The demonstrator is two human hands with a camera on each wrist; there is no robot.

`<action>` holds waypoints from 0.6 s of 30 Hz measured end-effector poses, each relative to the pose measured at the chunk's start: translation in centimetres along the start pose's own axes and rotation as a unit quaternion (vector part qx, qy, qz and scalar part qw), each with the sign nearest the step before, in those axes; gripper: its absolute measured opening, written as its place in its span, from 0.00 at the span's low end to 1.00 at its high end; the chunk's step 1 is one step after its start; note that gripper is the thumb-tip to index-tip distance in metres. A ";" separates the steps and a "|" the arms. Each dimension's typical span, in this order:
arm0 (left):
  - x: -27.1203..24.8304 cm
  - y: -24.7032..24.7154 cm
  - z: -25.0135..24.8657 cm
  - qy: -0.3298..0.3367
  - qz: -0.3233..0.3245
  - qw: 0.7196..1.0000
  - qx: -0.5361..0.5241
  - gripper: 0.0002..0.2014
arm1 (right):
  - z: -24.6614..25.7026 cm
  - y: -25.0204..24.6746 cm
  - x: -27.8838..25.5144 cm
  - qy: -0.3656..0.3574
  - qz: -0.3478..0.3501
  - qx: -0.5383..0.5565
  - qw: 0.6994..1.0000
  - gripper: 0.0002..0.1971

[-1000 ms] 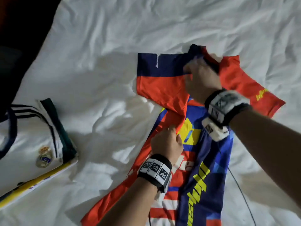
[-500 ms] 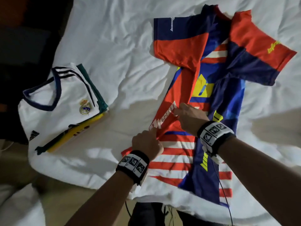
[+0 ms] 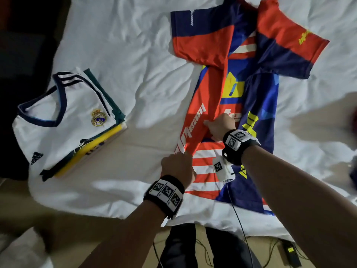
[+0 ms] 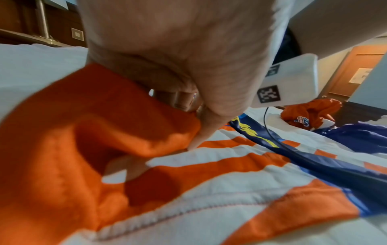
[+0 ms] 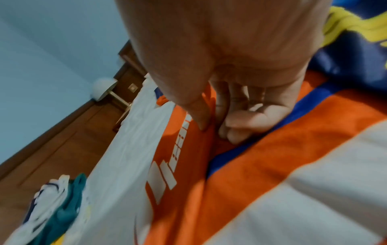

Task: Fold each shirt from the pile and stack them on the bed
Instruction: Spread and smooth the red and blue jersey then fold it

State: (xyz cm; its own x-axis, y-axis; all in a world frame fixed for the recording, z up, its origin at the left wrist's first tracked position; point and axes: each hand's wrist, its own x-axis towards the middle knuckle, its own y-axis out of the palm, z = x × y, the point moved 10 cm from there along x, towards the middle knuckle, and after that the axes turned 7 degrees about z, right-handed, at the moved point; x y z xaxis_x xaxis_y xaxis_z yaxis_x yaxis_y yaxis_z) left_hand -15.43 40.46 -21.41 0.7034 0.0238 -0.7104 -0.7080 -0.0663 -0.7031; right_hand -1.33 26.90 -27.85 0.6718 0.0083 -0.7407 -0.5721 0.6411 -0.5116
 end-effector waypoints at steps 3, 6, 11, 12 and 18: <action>-0.4 0.0 -0.8 0.021 -0.006 1.000 -0.014 0.18 | 0.1 -0.7 -0.5 -0.001 -0.002 0.053 0.999 0.12; -1.1 -0.4 -2.1 0.041 -0.030 0.998 -0.042 0.16 | 0.0 -2.9 -1.8 -0.013 -0.047 0.118 0.992 0.08; -1.7 0.2 -5.9 0.119 -0.016 0.990 -0.068 0.21 | -2.5 -4.2 -2.7 0.005 -0.045 0.115 0.992 0.16; -1.6 0.2 -5.8 0.115 -0.019 0.990 -0.081 0.26 | -2.9 -3.6 -2.8 0.010 -0.024 0.092 0.995 0.20; 0.3 0.8 3.2 -0.057 -0.094 0.955 -0.275 0.16 | -5.8 2.2 -5.3 0.022 0.076 -0.002 0.997 0.26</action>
State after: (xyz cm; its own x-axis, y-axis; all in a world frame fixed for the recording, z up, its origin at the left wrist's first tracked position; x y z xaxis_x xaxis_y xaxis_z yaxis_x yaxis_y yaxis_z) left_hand -16.01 43.59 -22.27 0.7808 0.1940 -0.5939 -0.4070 -0.5633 -0.7191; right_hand -8.85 23.80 -27.59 0.5559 0.0724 -0.8281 -0.6681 0.6315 -0.3934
